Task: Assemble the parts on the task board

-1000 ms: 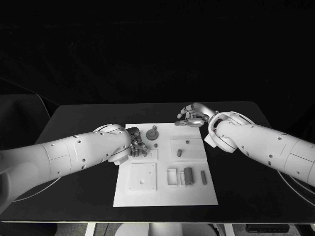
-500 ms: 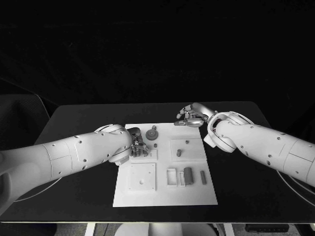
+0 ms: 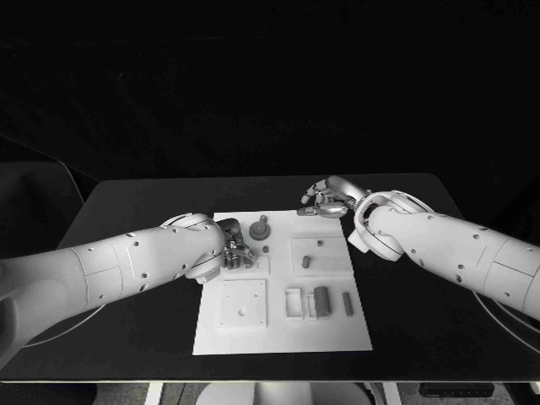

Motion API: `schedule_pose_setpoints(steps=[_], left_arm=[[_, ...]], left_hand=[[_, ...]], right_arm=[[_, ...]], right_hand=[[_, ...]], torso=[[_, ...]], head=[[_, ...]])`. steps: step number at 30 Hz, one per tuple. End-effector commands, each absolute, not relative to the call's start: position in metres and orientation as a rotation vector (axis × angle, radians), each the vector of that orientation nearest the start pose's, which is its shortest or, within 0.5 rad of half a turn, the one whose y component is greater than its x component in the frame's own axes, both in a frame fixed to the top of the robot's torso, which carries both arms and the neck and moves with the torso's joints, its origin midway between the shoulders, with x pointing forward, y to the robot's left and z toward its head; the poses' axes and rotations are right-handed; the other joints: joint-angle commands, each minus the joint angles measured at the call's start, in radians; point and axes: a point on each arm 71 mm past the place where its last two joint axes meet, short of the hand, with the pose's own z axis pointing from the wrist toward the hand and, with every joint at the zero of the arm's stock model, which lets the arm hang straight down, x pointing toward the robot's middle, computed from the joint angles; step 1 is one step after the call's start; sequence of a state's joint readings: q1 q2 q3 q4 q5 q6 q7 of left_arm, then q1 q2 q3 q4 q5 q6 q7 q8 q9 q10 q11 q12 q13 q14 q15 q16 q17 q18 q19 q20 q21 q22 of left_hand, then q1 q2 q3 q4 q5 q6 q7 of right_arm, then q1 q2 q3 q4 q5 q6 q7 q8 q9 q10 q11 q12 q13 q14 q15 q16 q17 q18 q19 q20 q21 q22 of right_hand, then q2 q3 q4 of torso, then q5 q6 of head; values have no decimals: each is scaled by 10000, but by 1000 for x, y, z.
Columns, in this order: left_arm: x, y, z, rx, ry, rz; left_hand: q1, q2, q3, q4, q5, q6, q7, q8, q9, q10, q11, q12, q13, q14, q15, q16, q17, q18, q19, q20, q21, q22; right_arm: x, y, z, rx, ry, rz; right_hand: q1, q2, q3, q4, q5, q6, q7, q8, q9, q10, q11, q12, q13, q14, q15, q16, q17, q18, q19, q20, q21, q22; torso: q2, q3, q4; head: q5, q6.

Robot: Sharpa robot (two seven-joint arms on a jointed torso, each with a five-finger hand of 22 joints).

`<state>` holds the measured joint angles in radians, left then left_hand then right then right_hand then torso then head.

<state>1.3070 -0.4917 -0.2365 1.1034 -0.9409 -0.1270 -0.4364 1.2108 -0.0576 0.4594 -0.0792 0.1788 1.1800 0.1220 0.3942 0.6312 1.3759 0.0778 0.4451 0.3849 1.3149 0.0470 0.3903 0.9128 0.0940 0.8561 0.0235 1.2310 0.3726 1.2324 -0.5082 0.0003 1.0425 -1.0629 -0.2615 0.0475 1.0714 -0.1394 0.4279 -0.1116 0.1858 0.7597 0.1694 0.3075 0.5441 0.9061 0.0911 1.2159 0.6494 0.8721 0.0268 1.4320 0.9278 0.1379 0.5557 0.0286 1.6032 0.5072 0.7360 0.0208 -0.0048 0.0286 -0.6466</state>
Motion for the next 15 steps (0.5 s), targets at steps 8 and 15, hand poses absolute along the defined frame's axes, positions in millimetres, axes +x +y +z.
schedule_pose_setpoints(steps=[8, 15], left_arm=[[548, 169, -242, -3262, 21375, -3686], [549, 173, -242, -3044, 21222, -3511]], left_hand=[[554, 464, 510, -463, 70, 19, -69, 15, 17, 90, -134, 9, 6, 71, 15, 62, 17, 447, 92, -7, 59, 16], [556, 463, 514, -464, 70, 20, -69, 14, 18, 91, -134, 8, 6, 72, 15, 61, 19, 447, 92, -7, 60, 16]], right_arm=[[572, -164, -184, 1808, 16965, 8354], [572, -164, -184, 1798, 16988, 8375]], right_hand=[[-37, 110, -50, -1, -25, -77, 9, 1, -7, -46, 27, -33, -12, -60, -3, -63, -15, -205, -42, -11, -49, -15], [-65, 118, -65, 17, -27, -81, 11, 4, -8, -49, 30, -32, -15, -62, 2, -64, -17, -209, -42, -10, -50, -17]], torso=[[5, -7, 6], [-1, -11, 12]], head=[[19, -45], [6, -50]])
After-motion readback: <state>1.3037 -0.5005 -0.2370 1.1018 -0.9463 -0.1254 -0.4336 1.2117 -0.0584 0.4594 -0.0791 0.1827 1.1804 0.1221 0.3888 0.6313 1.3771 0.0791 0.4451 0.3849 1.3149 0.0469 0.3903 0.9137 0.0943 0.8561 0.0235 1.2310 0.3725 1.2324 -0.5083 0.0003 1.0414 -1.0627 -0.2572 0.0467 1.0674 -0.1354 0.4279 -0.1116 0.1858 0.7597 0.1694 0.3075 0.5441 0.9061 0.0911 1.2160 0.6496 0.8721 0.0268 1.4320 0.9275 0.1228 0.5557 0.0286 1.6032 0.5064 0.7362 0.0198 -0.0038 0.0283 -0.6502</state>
